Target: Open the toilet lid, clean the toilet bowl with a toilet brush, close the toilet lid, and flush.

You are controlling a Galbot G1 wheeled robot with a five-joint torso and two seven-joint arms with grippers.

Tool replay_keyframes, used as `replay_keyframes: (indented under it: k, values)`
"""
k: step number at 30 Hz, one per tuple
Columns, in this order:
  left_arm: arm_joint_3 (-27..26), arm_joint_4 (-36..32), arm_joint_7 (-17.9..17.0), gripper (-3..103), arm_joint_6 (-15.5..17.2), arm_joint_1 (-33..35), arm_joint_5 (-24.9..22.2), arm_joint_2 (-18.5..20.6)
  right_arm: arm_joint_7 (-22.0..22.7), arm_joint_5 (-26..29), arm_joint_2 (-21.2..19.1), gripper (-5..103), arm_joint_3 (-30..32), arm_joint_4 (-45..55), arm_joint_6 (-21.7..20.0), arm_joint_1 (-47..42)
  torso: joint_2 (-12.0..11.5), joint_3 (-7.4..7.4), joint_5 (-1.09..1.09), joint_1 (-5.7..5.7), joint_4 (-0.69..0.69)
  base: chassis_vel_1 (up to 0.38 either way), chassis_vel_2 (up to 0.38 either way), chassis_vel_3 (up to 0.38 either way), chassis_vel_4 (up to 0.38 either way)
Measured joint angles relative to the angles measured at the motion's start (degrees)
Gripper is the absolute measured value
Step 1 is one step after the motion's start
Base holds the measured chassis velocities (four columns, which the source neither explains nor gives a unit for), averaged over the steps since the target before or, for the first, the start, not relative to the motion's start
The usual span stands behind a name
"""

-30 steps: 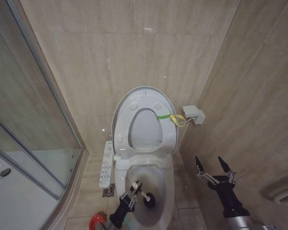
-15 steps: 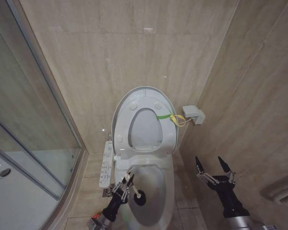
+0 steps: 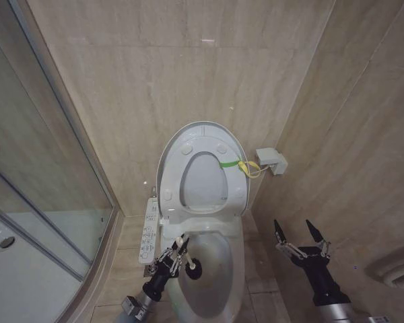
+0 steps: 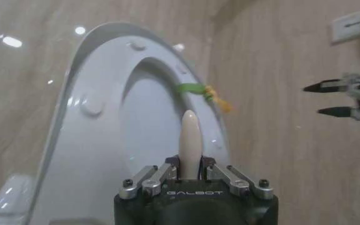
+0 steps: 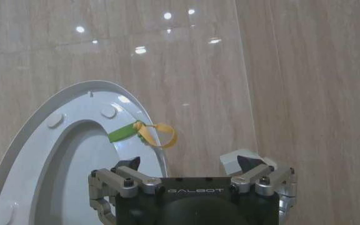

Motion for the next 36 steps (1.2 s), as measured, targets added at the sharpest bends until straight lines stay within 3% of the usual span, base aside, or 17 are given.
replay_keyframes:
  k: [7, 16, 31, 36]
  values:
    - [-3.64, -9.61, -1.4, 21, -0.44, 5.4, 4.97, 3.52, -0.01, 0.0, 0.0, 100, 0.0, 0.0, 0.0, 0.0, 0.0, 0.0, -0.01, 0.0, 0.0, 0.0, 0.0, 0.0, 0.0]
    - [-9.99, -22.29, -4.77, 21, 1.1, 13.15, 6.05, 5.15, 0.0, 0.0, 0.0, 100, 0.0, 0.0, 0.0, 0.0, 0.0, 0.0, -0.01, 0.0, 0.0, 0.0, 0.0, 0.0, 0.0]
    - [-20.62, -40.24, -7.91, 21, 1.73, 30.0, 6.83, 0.09, -0.02, 0.0, 0.0, 100, 0.0, 0.0, 0.0, 0.0, 0.01, -0.01, 0.01, -0.01, 0.0, 0.0, 0.0, 0.0, 0.0]
    - [-21.54, -45.23, -9.95, 21, 1.46, 35.44, 9.79, -4.39, 0.0, 0.0, 0.0, 100, 0.0, 0.0, 0.0, 0.0, 0.02, -0.01, 0.01, -0.01, 0.0, 0.0, 0.0, 0.0, 0.0]
